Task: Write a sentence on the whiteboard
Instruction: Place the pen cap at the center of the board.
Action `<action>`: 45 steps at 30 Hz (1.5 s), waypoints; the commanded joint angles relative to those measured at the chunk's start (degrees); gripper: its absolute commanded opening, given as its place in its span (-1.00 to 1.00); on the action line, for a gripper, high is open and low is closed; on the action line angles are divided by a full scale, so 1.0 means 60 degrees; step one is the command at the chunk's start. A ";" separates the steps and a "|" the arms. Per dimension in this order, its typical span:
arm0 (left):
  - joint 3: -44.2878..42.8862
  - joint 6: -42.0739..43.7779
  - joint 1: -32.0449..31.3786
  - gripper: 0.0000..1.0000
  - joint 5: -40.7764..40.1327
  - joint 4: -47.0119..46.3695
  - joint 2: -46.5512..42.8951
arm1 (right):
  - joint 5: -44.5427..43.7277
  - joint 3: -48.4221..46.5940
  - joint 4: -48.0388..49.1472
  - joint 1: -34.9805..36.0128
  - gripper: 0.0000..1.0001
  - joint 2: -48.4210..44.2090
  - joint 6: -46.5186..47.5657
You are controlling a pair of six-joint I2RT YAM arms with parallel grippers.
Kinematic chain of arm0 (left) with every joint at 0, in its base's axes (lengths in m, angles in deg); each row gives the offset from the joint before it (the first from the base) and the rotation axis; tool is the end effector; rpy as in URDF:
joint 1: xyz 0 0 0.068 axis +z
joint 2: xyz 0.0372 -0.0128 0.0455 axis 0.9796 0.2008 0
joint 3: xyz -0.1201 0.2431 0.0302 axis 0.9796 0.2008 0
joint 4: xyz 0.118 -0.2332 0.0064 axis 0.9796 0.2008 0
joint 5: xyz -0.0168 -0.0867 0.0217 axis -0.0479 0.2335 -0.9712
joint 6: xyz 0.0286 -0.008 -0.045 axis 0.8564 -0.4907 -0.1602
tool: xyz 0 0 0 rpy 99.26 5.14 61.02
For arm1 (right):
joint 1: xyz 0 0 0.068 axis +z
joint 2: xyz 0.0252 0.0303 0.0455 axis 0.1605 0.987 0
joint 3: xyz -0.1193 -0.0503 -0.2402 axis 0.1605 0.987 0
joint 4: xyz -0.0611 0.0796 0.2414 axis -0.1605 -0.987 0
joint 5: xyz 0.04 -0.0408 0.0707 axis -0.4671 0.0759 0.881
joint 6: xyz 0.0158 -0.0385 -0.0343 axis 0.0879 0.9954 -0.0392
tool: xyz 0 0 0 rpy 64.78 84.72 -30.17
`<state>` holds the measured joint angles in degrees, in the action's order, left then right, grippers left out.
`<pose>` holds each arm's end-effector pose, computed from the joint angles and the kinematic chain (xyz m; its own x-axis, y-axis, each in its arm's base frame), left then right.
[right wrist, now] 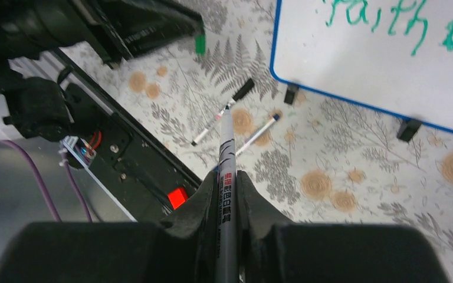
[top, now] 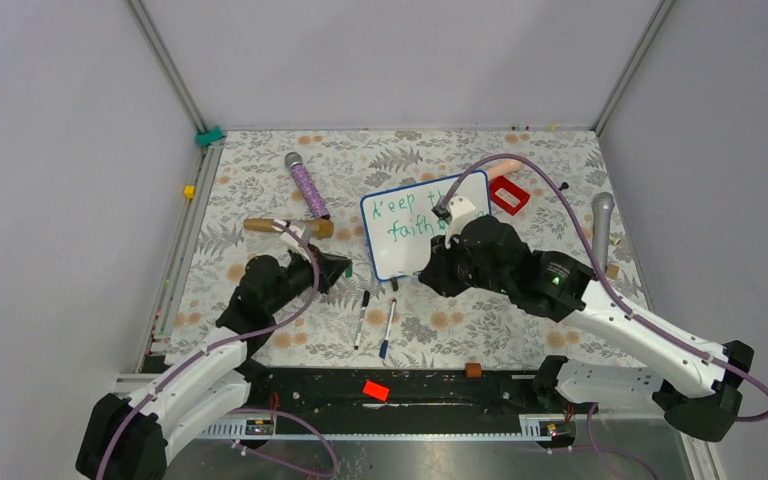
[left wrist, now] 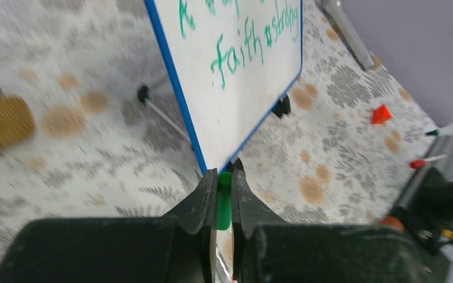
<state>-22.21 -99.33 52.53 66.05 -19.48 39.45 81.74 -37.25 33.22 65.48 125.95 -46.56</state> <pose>0.1616 -0.0909 0.2133 -0.4536 -0.2232 -0.8628 0.5515 0.6902 -0.4685 0.1279 0.1876 0.3717 -0.5485 -0.1136 -0.8284 -0.6350 0.7012 0.3243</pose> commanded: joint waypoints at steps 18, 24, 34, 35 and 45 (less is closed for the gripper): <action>0.3918 0.2578 -0.1502 -1.00 -0.3244 -0.8353 0.1290 | 0.0554 0.1557 0.0149 0.0015 -1.00 -0.1071 -0.0989; 0.3962 0.2277 -0.2224 -1.00 -0.3431 -1.0981 0.4450 | 0.0389 0.1991 0.0206 0.0015 -1.00 -0.1651 -0.1094; 0.3233 0.2645 -0.4235 -1.00 -0.5867 -1.1077 0.7268 | 0.0367 0.2151 0.0224 0.0015 -1.00 -0.2170 -0.1210; 0.3145 0.2628 -0.4424 -1.00 -0.6124 -1.1075 0.7557 | 0.0345 0.2162 0.0198 0.0019 -1.00 -0.2250 -0.1177; 0.2947 0.2372 -0.4872 -0.75 -0.6863 -1.1092 0.8238 | 0.0002 0.2229 0.0021 0.0015 -1.00 -0.2580 -0.0950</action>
<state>-6.41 -83.98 23.46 27.80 -84.33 88.39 83.27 -23.87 33.37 65.48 110.83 -53.17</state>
